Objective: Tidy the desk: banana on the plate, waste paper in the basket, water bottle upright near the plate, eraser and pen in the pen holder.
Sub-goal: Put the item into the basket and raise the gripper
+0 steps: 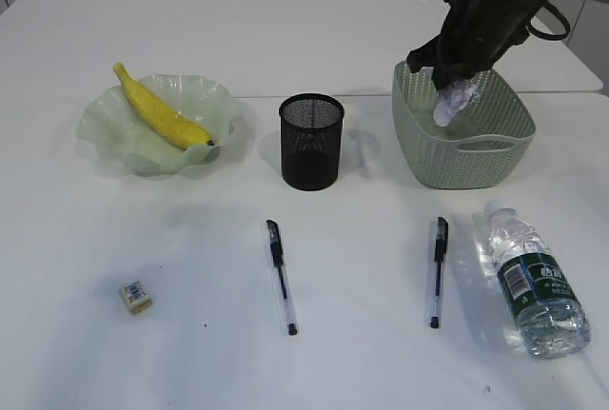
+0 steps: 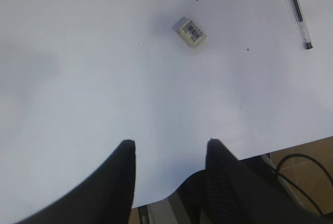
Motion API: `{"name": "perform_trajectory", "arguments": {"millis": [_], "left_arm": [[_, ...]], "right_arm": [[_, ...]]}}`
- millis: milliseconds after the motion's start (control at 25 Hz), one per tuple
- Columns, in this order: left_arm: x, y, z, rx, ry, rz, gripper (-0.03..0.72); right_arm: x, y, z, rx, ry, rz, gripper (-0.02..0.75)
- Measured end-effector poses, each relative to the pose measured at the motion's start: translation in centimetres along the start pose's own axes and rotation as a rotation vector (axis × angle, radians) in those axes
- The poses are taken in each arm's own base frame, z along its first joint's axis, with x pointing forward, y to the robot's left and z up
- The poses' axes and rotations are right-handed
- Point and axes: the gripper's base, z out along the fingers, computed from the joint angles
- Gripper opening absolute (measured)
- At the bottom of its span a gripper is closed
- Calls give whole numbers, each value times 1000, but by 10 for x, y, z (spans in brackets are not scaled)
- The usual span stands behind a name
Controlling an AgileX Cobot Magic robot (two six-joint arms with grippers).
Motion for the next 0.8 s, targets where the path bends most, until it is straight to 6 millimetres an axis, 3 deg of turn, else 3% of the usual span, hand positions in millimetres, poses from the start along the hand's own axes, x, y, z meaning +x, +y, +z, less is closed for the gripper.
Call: {"name": "perform_trajectory", "arguments": {"millis": [400,800], "left_arm": [[-2,0,0,0,-23,0,307],[-2,0,0,0,-26,0,307]], "right_arm": [[1,-2,17,32,-5,51,141],[2,-2,18,31,3,75,310]]}}
